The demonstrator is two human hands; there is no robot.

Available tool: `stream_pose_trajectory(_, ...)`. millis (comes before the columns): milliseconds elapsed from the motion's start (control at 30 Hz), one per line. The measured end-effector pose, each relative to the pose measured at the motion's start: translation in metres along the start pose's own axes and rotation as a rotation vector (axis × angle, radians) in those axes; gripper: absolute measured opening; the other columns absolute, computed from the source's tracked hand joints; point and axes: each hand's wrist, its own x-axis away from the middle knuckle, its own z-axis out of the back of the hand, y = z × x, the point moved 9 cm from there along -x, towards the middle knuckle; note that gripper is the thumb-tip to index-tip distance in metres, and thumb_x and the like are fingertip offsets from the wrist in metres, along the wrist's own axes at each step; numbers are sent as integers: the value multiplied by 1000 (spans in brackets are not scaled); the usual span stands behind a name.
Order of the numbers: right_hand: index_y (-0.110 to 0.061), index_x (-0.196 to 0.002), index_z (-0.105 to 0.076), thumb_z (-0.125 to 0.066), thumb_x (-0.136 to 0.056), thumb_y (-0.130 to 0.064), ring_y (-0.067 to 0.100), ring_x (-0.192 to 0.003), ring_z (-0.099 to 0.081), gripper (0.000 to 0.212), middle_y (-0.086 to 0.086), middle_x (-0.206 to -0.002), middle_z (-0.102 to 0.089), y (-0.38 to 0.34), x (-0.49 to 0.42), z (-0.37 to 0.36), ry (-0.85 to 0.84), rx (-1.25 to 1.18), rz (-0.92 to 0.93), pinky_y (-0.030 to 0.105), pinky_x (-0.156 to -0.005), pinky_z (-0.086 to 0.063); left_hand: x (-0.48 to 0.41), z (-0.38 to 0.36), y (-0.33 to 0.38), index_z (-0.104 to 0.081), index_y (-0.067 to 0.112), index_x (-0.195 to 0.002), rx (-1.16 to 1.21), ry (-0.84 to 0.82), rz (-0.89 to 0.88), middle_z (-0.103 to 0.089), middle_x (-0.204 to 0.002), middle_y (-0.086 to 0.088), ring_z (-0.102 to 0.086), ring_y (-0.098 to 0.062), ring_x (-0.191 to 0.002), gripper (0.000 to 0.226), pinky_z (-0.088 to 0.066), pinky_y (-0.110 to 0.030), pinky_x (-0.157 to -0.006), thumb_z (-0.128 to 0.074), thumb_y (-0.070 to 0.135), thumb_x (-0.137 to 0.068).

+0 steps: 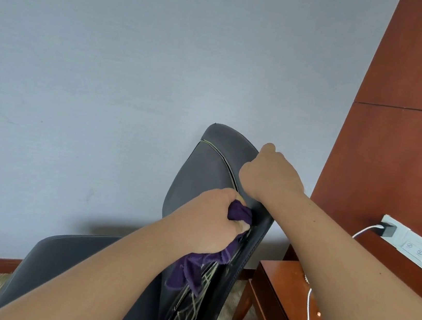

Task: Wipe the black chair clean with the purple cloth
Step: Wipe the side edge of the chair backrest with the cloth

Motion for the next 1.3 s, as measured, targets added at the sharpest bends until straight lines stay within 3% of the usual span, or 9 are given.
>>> stream_pose_trajectory(133,-13,-100,-35,-43,-87,-16,30,-81,-48,15,5,-96,-42,-2,1,-1,24,31,8,32,-52,-29,5,0,2,-55,37,-98,-58,-33,-22,-60,-86,15,-59,-4,-77,14,-42,-18,-61,-63,35,-86)
stream_pose_trajectory(367,-14,-102,-33,-42,-87,-17,32,-83,-46,18,6,-97,-40,1,2,-1,15,15,-11,32,-51,-27,-8,7,-16,-55,32,-107,67,143,57,-61,-94,15,-60,-5,-86,24,-52,-27,-79,-65,37,-86)
stream_pose_trajectory(500,-13,-102,-33,-42,-86,-16,32,-83,-46,18,7,-98,-41,1,2,0,4,0,-11,33,-52,-27,-12,9,-25,-51,30,-109,119,215,135,-59,-92,15,-57,-4,-84,28,-44,-21,-67,-65,40,-86)
stream_pose_trajectory(600,-13,-102,-34,-41,-84,-15,32,-83,-50,20,7,-99,-44,1,1,0,-6,-10,-15,34,-56,-33,-10,6,-14,-54,30,-101,19,184,88,-60,-88,12,-57,-5,-79,16,-45,-21,-65,-61,36,-88)
stream_pose_trajectory(733,-13,-102,-34,-41,-84,-15,32,-85,-52,20,8,-101,-48,1,1,0,-6,-17,-9,36,-60,-40,6,-3,-4,-57,36,-98,102,76,73,-65,-86,12,-62,-5,-77,13,-47,-18,-65,-63,35,-87)
stream_pose_trajectory(867,-14,-101,-35,-41,-84,-15,32,-85,-52,19,7,-102,-48,2,1,-1,-4,-22,-4,35,-57,-37,27,-7,3,-56,39,-97,88,78,25,-63,-88,15,-61,-1,-77,12,-44,-11,-62,-63,37,-87)
stream_pose_trajectory(1100,-14,-102,-34,-42,-86,-16,31,-85,-51,18,6,-102,-46,0,1,1,11,3,1,35,-59,-36,39,-10,12,-48,40,-110,-37,227,-47,-53,-106,18,-57,-5,-89,21,-51,-26,-79,-58,44,-91)
stream_pose_trajectory(1233,-14,-101,-35,-42,-85,-16,32,-85,-50,17,7,-102,-48,-2,3,1,19,5,-5,36,-58,-36,28,6,16,-50,42,-100,69,340,-63,-58,-93,18,-60,3,-80,11,-46,-9,-62,-58,40,-91)
stream_pose_trajectory(1300,-13,-101,-36,-42,-85,-15,32,-84,-52,17,8,-102,-49,-2,3,1,24,-2,-7,35,-58,-37,22,10,17,-51,43,-97,97,336,-86,-60,-91,19,-57,10,-84,10,-44,-6,-61,-58,38,-92)
